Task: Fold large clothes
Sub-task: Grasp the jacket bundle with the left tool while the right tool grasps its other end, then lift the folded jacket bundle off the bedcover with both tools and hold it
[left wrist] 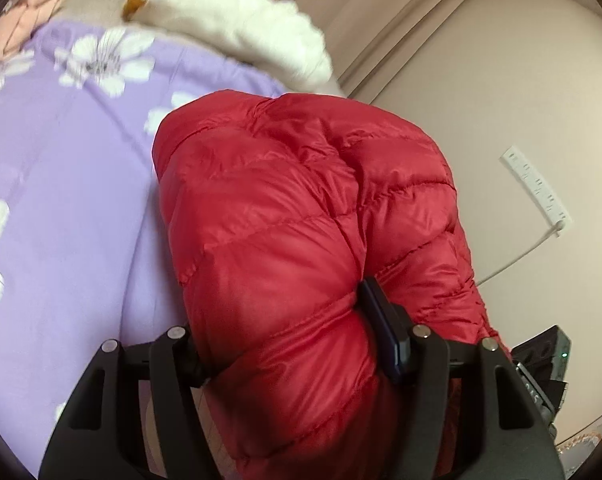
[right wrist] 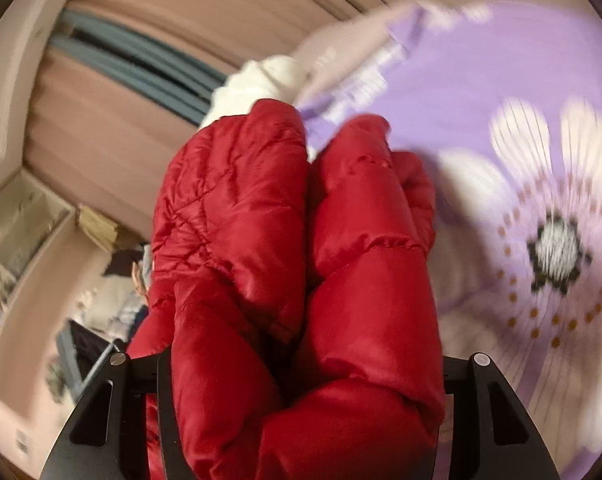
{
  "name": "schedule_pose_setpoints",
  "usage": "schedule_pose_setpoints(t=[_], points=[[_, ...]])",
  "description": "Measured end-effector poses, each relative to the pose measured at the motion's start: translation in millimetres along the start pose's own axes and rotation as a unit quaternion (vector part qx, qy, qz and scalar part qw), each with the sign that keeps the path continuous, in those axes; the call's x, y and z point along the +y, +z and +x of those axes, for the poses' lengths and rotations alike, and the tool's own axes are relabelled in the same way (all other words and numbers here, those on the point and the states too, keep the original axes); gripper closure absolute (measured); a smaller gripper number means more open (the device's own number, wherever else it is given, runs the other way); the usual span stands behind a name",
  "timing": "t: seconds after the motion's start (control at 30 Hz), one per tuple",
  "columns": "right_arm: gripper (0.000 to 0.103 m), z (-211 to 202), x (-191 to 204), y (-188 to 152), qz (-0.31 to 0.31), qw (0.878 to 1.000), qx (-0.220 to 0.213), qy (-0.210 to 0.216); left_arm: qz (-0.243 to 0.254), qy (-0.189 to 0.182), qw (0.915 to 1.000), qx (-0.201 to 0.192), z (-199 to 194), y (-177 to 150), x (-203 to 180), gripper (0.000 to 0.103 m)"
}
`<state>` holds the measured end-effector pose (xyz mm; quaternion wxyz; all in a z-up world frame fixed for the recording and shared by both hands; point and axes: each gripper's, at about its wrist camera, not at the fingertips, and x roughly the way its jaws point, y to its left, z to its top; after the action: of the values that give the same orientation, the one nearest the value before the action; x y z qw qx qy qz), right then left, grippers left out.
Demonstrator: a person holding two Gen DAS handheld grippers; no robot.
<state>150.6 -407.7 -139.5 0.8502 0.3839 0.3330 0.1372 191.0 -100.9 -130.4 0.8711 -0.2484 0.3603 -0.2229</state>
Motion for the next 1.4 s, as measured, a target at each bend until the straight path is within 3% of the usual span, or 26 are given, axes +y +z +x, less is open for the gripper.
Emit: schedule_pose_setpoints(t=[0.13, 0.33, 0.67, 0.97, 1.4], points=[[0.046, -22.9, 50.1, 8.3, -0.053, 0.998, -0.028, 0.015, 0.006, -0.029, 0.9985, -0.046, -38.0, 19.7, -9.2, 0.041], [0.046, -41.3, 115.9, 7.3, -0.109, 0.992, -0.055, 0.042, 0.030, -0.030, 0.9935, -0.105, -96.2, 49.3, -17.5, 0.040], [0.045, -41.3, 185.2, -17.7, -0.143, 0.980, -0.052, 0.127, 0.064, 0.020, 0.9813, -0.180, -189.9, 49.2, -12.2, 0.040], [0.045, -25.3, 199.7, -21.2, -0.165, 0.977, -0.039, 0.129, 0.045, 0.037, 0.9790, -0.195, -210.9, 48.8, 3.1, 0.040], [0.045, 6.9, 209.8, -19.6, -0.168, 0.979, -0.017, 0.115, 0.021, 0.046, 0.9817, -0.184, -205.5, 59.4, 38.7, 0.040]])
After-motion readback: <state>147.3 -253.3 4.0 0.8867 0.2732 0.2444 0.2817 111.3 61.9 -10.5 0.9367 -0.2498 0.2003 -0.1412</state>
